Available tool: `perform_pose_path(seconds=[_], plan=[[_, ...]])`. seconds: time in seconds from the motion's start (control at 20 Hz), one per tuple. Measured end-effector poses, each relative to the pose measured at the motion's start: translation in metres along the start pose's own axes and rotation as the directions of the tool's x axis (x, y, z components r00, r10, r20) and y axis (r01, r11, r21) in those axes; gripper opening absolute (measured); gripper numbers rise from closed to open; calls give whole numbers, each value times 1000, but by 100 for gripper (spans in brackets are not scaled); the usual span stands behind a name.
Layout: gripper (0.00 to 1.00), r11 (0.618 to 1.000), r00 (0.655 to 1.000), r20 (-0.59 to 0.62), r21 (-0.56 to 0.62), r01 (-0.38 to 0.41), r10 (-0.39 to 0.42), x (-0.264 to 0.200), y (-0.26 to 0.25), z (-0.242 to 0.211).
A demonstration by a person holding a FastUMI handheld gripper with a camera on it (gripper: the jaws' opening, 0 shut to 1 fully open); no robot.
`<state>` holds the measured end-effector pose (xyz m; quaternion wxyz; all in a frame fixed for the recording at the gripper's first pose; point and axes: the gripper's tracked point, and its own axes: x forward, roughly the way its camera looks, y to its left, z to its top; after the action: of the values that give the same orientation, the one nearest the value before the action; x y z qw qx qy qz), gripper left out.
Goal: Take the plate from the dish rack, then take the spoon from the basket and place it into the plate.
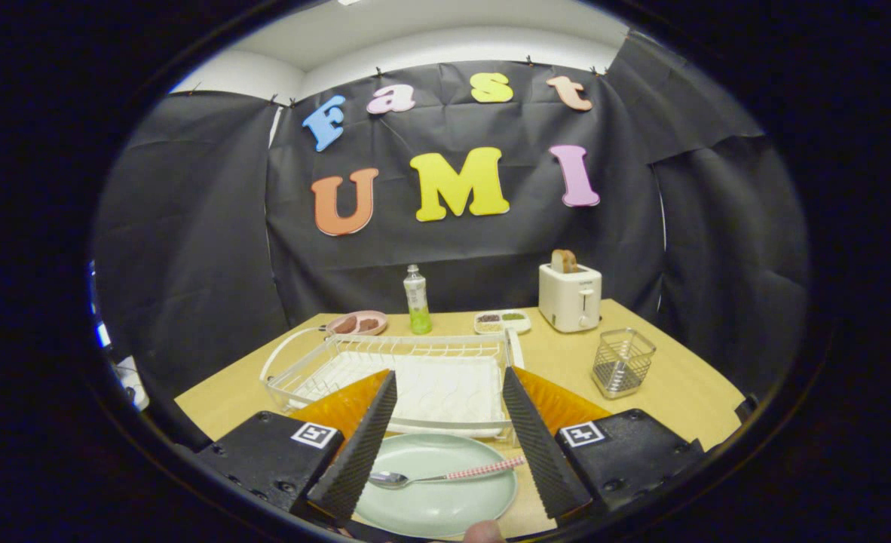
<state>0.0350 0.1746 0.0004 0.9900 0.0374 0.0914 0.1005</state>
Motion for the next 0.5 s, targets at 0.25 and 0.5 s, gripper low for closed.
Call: perform_pose_path(seconds=[0.25, 0.5], plan=[[98, 997, 990, 133, -54, 54, -47, -23, -9, 26], [99, 994, 969, 238, -69, 80, -62, -50, -24, 34]])
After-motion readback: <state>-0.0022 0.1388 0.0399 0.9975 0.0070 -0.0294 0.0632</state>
